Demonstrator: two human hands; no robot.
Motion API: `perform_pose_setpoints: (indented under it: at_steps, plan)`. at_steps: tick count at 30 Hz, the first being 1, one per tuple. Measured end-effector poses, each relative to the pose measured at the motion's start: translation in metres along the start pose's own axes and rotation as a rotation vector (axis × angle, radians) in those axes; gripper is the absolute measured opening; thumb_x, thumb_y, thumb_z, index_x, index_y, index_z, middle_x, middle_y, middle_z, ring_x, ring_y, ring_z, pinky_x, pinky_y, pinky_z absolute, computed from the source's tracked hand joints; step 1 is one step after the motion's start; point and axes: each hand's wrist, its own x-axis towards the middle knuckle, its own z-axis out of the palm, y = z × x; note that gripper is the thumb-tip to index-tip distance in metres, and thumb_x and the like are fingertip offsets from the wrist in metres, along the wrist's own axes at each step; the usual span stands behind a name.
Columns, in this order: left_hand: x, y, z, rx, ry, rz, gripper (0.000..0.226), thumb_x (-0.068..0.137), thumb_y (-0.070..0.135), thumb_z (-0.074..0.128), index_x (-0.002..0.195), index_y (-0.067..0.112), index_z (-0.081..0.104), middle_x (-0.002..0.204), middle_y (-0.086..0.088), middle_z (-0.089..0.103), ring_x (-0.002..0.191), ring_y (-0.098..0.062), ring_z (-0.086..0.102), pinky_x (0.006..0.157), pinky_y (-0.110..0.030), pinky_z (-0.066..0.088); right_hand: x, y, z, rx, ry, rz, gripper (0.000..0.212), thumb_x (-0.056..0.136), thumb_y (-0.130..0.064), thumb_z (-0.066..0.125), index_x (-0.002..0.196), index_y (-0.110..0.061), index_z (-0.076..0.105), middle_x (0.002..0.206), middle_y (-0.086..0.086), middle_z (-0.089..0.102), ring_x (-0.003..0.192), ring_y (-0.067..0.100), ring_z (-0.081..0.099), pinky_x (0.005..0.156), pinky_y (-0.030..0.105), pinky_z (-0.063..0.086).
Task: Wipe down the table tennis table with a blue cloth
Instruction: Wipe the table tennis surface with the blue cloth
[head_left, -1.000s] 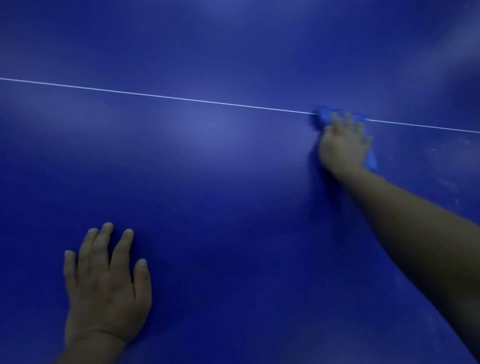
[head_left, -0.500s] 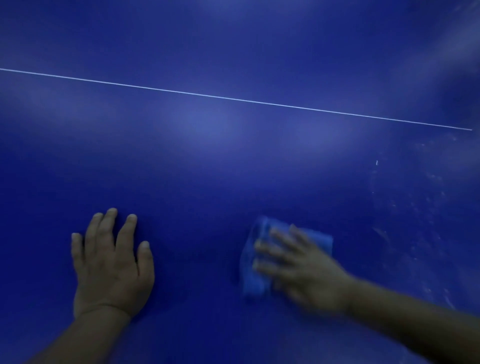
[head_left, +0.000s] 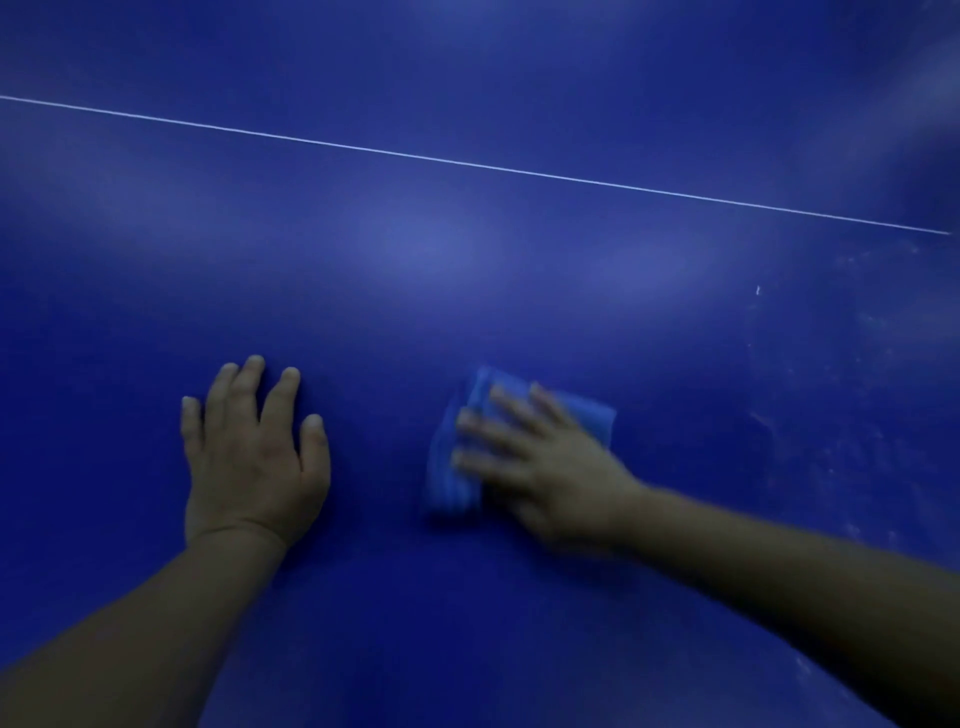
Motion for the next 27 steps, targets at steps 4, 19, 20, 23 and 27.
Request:
perform_pose_setpoints:
  at_steps: [4,19,20,23,27]
  plan:
    - [0.001,-0.001,0.0,-0.009,0.003,0.012,0.064,0.092,0.043,0.033,0.145,0.008,0.045,0.156,-0.016,0.03,0.149,-0.029,0.015,0.122,-0.053,0.002,-0.049,0.009,-0.001,0.009,-0.092,-0.249,0.048,0.098,-0.04,0.045,0.146,-0.034,0.044,0.16,-0.002,0.031,0.15,0.034,0.022,0.119,0.055,0.016]
    - [0.002,-0.009,0.001,-0.075,-0.002,0.042,0.073,0.087,0.051,0.032,0.144,0.009,0.046,0.156,-0.016,0.031,0.148,-0.03,0.016,0.12,-0.053,0.0,-0.131,-0.096,0.029,0.011,-0.058,0.023,0.059,0.095,-0.043,0.046,0.152,-0.039,0.033,0.164,-0.003,0.024,0.149,0.038,0.021,0.117,0.062,0.014]
    - [0.002,-0.009,-0.001,-0.093,-0.016,0.039,0.073,0.087,0.05,0.031,0.145,0.008,0.046,0.157,-0.015,0.03,0.149,-0.029,0.016,0.12,-0.053,0.0,-0.15,-0.109,0.031,0.03,-0.094,-0.102,0.059,0.099,-0.045,0.044,0.154,-0.04,0.027,0.165,-0.005,0.019,0.151,0.036,0.015,0.119,0.059,0.009]
    - [-0.013,-0.013,-0.009,-0.145,-0.057,0.08,0.072,0.088,0.046,0.031,0.147,0.007,0.043,0.159,-0.015,0.028,0.149,-0.029,0.016,0.12,-0.052,0.0,-0.151,-0.074,0.015,-0.04,-0.116,-0.17,0.058,0.093,-0.04,0.049,0.149,-0.035,0.038,0.161,0.0,0.031,0.147,0.038,0.026,0.117,0.061,0.018]
    - [-0.086,-0.013,-0.016,-0.124,-0.076,0.272,0.066,0.089,0.041,0.037,0.141,0.003,0.05,0.154,-0.019,0.035,0.145,-0.037,0.027,0.12,-0.055,0.007,-0.108,0.021,-0.013,-0.029,0.061,0.533,0.049,0.095,-0.03,0.046,0.142,-0.019,0.053,0.154,0.012,0.041,0.141,0.046,0.035,0.109,0.063,0.03]
